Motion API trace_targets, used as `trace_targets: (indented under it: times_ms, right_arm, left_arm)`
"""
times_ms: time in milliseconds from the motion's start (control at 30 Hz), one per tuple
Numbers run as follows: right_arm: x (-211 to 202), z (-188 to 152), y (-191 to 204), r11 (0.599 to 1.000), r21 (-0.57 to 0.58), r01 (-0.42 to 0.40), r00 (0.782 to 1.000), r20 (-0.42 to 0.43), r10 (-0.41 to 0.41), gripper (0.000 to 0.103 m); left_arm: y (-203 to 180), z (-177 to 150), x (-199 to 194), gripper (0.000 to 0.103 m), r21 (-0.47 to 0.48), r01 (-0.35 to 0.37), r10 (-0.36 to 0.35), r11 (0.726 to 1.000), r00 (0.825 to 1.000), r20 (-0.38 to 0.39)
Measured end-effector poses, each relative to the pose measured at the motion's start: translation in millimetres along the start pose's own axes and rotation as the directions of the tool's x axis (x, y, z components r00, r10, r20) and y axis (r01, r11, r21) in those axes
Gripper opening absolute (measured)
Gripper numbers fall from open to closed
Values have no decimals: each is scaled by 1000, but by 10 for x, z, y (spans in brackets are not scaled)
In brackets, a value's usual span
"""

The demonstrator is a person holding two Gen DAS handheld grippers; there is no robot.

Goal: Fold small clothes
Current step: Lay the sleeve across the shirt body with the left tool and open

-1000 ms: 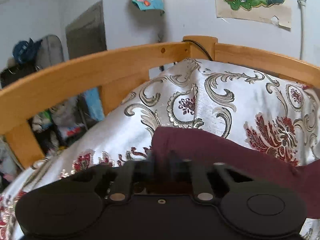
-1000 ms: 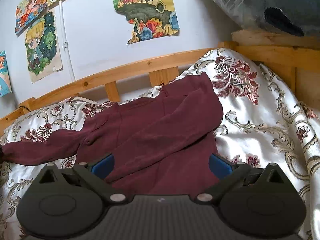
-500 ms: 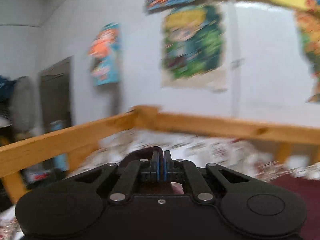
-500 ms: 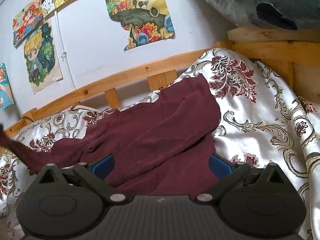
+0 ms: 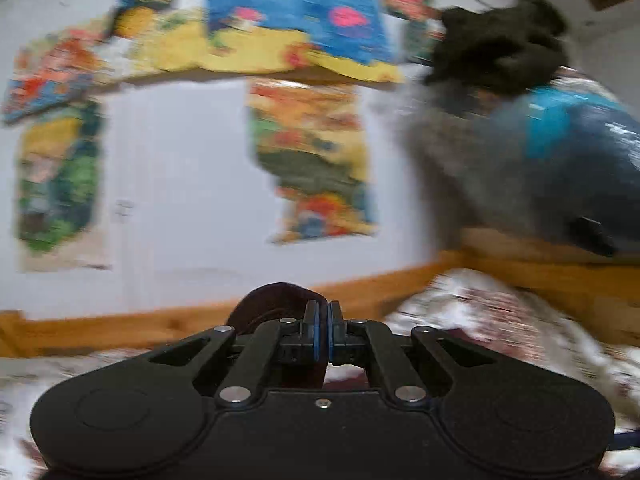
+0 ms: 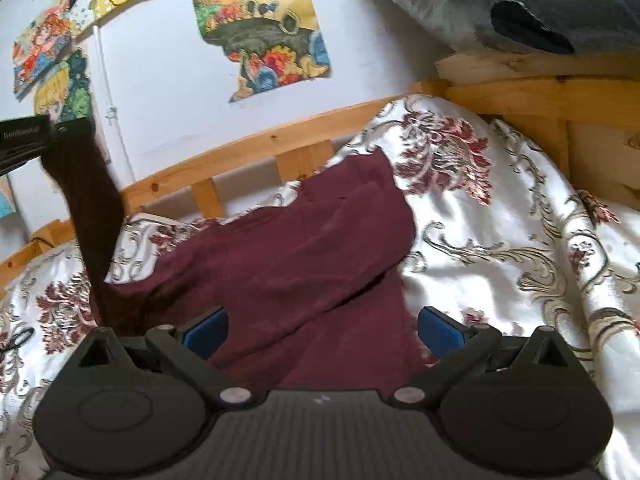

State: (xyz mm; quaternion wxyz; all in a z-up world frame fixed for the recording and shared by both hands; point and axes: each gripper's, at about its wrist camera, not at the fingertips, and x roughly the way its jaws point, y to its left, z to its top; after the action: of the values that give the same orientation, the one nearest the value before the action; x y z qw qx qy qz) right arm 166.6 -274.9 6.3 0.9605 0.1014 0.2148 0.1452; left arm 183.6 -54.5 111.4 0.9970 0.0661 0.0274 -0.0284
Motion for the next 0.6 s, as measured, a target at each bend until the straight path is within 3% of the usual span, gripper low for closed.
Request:
trace_targets:
  times_ms: [167, 367, 433, 500, 600]
  right_arm:
    - [46, 3, -205, 996, 2, 85, 996, -12, -85, 103]
    - [139, 2, -426, 990, 48, 135, 991, -26, -134, 103]
    - [173, -11, -445, 989, 47, 140, 990, -32, -139, 103]
    - [198, -38, -453, 989, 47, 140, 990, -39, -138, 103]
    - [238, -77, -436, 990, 48, 132, 990, -51, -130, 103]
  left_arm:
    - [-410, -275, 164, 3, -46, 119, -122, 992, 990, -76]
    - [-481, -584, 383, 9, -122, 185, -211, 975, 945, -250]
    - [-428, -656, 409, 21, -177, 206, -250, 962, 927, -280]
    - [-368, -688, 398, 47, -212, 222, -279, 952, 913, -296]
    - [-277, -719, 311, 69, -249, 253, -326, 935, 891, -316]
